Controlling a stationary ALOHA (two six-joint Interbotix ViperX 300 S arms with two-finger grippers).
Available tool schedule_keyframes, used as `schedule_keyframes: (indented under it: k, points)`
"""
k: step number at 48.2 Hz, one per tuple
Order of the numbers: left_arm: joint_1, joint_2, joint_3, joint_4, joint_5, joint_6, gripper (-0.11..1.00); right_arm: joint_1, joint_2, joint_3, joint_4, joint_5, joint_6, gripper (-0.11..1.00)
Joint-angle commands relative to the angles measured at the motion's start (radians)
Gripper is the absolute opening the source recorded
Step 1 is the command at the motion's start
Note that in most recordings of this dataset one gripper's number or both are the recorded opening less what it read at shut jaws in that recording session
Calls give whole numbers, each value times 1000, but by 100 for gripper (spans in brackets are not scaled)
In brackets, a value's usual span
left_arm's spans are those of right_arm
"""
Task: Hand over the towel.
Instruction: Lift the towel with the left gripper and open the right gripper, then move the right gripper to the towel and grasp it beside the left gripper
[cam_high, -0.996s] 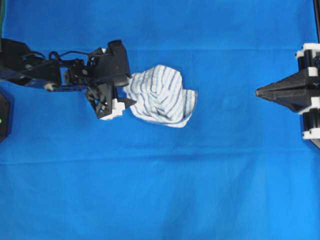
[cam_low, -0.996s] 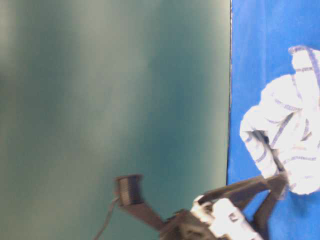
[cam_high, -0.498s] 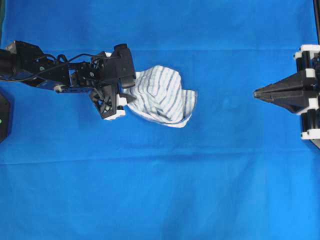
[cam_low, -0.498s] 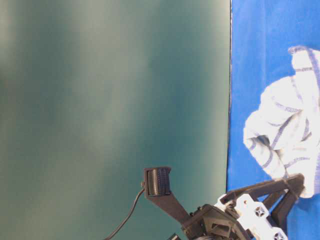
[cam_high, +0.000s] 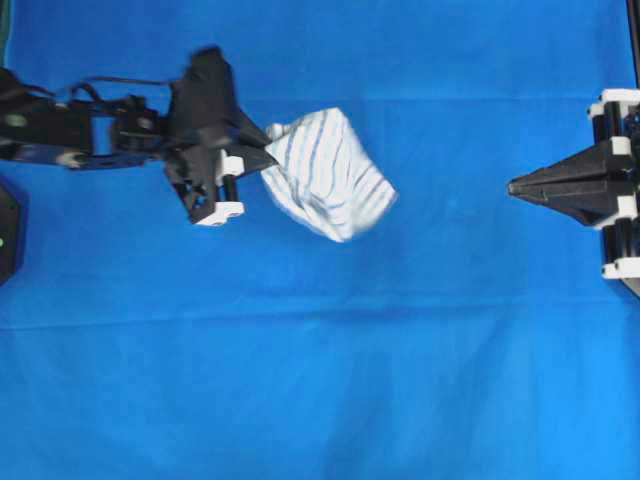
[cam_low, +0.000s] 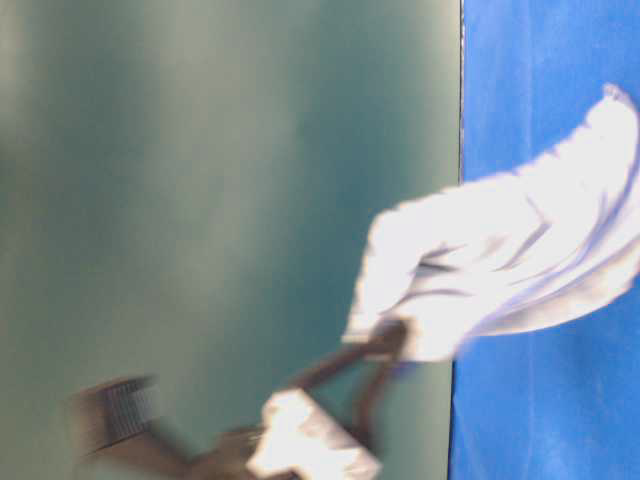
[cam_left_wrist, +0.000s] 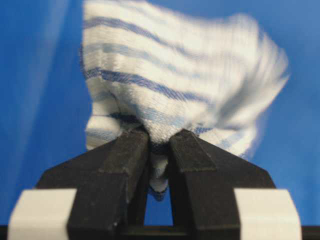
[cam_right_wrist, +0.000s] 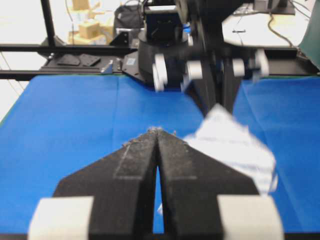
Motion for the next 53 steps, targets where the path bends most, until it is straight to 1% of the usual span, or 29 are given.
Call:
schedule_keyframes:
  k: [1, 6, 14, 22, 37, 38, 40, 44, 45, 48, 51, 53]
  points:
    - [-15, -106, -18, -2, -28, 0, 6, 3, 5, -23, 0, -6, -2, 0]
    - [-46, -198, -17, 2, -71, 2, 6, 3, 6, -23, 2, -5, -2, 0]
    - [-91, -278, -6, 3, -153, 11, 6, 3, 11, -21, 2, -2, 0, 0]
    - [-120, -293, 2, 3, -175, 37, 6, 3, 23, -18, 0, -5, 5, 0]
    - [-130, -285, -3, 3, -175, 37, 6, -2, 44, -23, 2, -37, 8, 1]
    - [-130, -285, -3, 3, -173, 37, 6, -5, 48, -25, 2, -41, 8, 3]
    - [-132, -285, -2, 3, -173, 37, 6, -8, 57, -26, 3, -52, 8, 13]
    - [-137, -284, -3, 3, -175, 37, 6, -28, 80, -31, 5, -80, 8, 38]
    - [-138, -284, -3, 3, -176, 37, 6, -34, 87, -31, 5, -87, 8, 46]
    - [-141, -284, -3, 3, -178, 37, 6, -52, 115, -35, 6, -115, 8, 63]
    - [-143, -284, -2, 3, -178, 37, 6, -63, 155, -44, 8, -147, 9, 72]
    - [-144, -284, -3, 3, -178, 37, 6, -64, 179, -54, 8, -161, 9, 73]
